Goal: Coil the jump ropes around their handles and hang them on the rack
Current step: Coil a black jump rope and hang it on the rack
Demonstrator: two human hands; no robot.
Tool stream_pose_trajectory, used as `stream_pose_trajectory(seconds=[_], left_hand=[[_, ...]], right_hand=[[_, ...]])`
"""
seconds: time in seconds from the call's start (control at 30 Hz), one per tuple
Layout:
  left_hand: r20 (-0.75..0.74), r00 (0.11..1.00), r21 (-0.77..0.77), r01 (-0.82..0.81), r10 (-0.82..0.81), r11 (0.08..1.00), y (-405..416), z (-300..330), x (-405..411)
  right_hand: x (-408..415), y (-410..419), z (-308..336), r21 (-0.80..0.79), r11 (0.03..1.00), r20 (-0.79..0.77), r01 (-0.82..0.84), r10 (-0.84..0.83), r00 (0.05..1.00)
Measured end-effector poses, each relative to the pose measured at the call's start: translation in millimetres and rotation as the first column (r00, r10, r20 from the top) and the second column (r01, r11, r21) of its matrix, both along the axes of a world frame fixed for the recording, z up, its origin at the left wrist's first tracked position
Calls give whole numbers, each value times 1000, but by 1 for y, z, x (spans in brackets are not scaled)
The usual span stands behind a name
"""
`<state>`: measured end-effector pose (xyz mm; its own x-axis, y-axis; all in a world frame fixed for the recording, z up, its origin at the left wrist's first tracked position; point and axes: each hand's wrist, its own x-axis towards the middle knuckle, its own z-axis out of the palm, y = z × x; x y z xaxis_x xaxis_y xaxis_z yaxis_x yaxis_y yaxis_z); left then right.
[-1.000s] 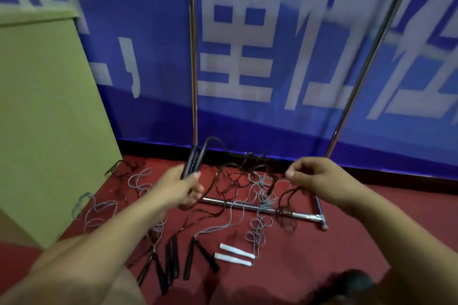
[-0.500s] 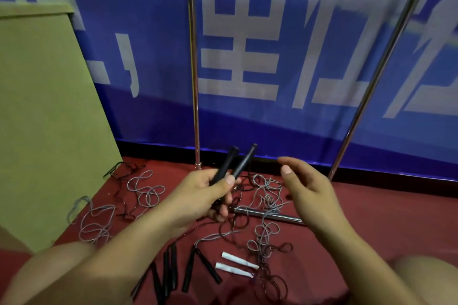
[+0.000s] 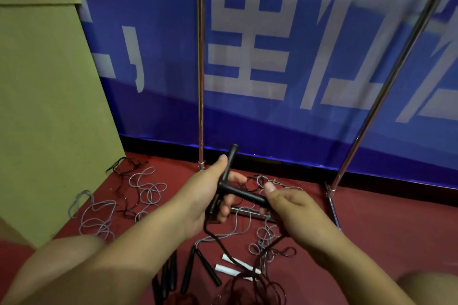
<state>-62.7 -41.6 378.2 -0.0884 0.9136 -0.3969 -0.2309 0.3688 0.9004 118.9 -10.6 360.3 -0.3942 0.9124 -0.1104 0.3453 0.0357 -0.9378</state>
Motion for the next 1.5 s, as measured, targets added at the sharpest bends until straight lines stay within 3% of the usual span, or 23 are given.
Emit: stream_pose_trajectory(seconds=[0.07, 0.13, 0.3, 0.57, 0.8, 1.13, 1.33, 1.5], left_hand=[[156, 986, 7, -52, 50, 999, 4, -1, -1], [219, 974, 38, -66, 56, 997, 8, -4, 1], [76, 997, 154, -34, 22, 987, 8, -23, 21], [-23, 984, 214, -165, 174, 963, 9, -30, 19], [10, 986, 263, -164, 167, 951, 7, -26, 15], [68, 989, 215, -146, 135, 966, 8, -28, 24], [192, 963, 186, -227, 191, 956, 13, -22, 17], [506, 839, 170, -322, 198, 931, 9, -13, 1]], right_hand=[[-7, -2, -4, -174, 979, -182, 104, -136, 974], [-13, -2, -8, -249, 952, -280, 178, -247, 928], [-29, -11, -6, -180, 982, -415, 51, -123, 902], [-27, -16, -4, -71, 997, -336, -11, -14, 942], [-21, -19, -4, -45, 999, -311, 21, -34, 950], [-33, -19, -17, 8, 995, -332, 102, -94, 938], [-41, -12, -23, -164, 982, -342, 97, -149, 928], [-53, -16, -31, -246, 968, -260, -41, -25, 965]])
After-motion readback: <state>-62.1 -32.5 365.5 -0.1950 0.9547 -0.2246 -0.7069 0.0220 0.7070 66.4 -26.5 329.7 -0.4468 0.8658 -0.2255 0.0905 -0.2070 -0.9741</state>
